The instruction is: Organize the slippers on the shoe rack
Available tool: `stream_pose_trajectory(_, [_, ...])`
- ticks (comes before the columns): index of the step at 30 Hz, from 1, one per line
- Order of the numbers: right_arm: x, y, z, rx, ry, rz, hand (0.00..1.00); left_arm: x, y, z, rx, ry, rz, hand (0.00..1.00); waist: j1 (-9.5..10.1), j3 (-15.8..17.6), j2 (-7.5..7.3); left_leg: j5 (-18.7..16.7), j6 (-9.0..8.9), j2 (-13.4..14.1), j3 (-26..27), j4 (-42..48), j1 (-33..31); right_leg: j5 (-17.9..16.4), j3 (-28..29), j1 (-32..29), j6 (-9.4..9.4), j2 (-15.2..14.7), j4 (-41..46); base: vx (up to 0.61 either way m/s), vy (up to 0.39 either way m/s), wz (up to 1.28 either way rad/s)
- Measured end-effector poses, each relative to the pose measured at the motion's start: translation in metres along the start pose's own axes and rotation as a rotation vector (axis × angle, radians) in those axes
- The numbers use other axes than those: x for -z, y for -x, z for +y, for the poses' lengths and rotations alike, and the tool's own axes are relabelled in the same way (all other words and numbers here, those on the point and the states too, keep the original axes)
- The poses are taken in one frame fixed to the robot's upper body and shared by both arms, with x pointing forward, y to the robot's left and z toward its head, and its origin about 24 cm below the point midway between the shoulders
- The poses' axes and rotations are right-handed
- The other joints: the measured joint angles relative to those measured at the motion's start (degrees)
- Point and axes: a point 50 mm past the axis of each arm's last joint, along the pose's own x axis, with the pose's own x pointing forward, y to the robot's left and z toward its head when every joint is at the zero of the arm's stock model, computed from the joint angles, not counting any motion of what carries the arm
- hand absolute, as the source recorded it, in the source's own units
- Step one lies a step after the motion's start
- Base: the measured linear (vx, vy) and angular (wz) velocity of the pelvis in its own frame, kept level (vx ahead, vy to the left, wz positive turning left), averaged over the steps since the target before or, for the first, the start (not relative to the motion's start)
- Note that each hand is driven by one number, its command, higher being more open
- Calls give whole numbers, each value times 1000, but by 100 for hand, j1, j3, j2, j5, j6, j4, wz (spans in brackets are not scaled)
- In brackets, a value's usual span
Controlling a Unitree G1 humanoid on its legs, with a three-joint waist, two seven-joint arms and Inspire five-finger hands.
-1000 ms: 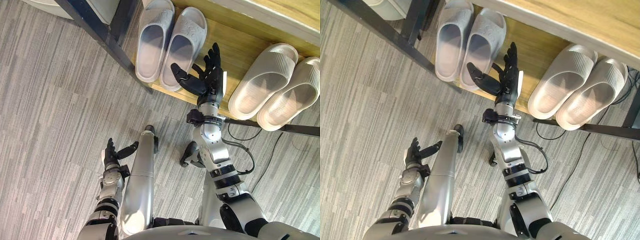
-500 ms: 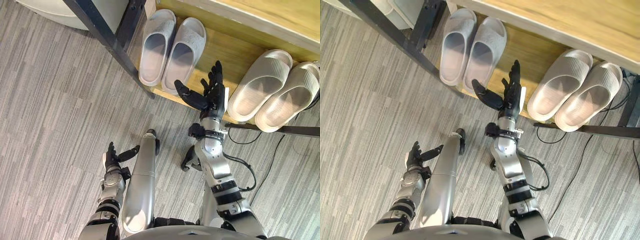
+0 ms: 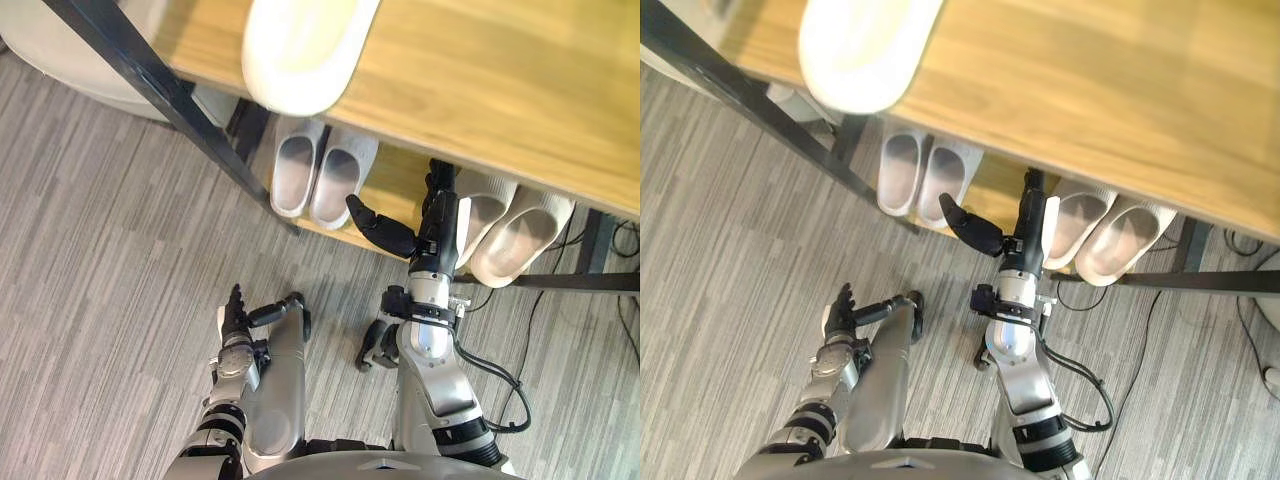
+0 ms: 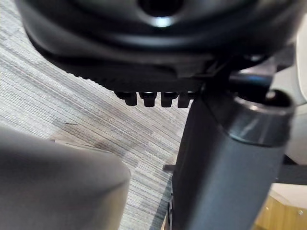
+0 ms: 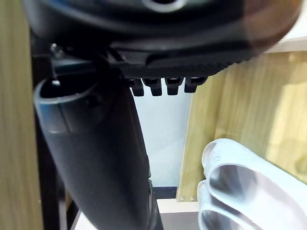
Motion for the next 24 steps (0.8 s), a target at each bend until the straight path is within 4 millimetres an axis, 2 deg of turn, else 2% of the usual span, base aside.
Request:
stream_pose_trajectory(6, [38,35,-19,-89,142,176,100,28,9,-1,61,-133,81,100,-163,-410,-86,440,31,-56,68,-1279,963,478,-154,896,103,124,-1242,88,40,1])
stream_pose_trajectory(8, [60,48,-26,-125,196,277,100,36,12,-1,83,-180,109,100,-238,-548,-154,594,39,-64,105,-1704,1279,645,-169,1177,130,181,-1641,80,35,-3])
stream_pose_trajectory(10, [84,63,-37,-129,250,400,100,45,15,-2,108,-210,140,100,-268,-648,-138,746,39,-62,141,-2097,1637,834,-211,1556,167,271,-2110,82,35,-1])
stream_pose_trajectory(13, [112,85,-57,-114,311,561,100,58,22,-2,125,-219,186,100,-321,-899,-63,985,42,-82,137,-2642,2004,1097,-310,1962,208,354,-2721,65,22,6])
stream_pose_trajectory(17, [135,107,-77,-97,364,714,100,73,30,2,139,-251,242,100,-367,-1129,75,1225,27,-101,89,-3171,2403,1348,-408,2396,244,450,-3272,32,1,8])
stream_pose_trajectory(24, [153,133,-95,-118,416,868,100,86,39,4,195,-357,264,100,-391,-1342,227,1571,-18,-100,39,-3821,2895,1595,-463,2792,233,544,-3747,-46,-1,3])
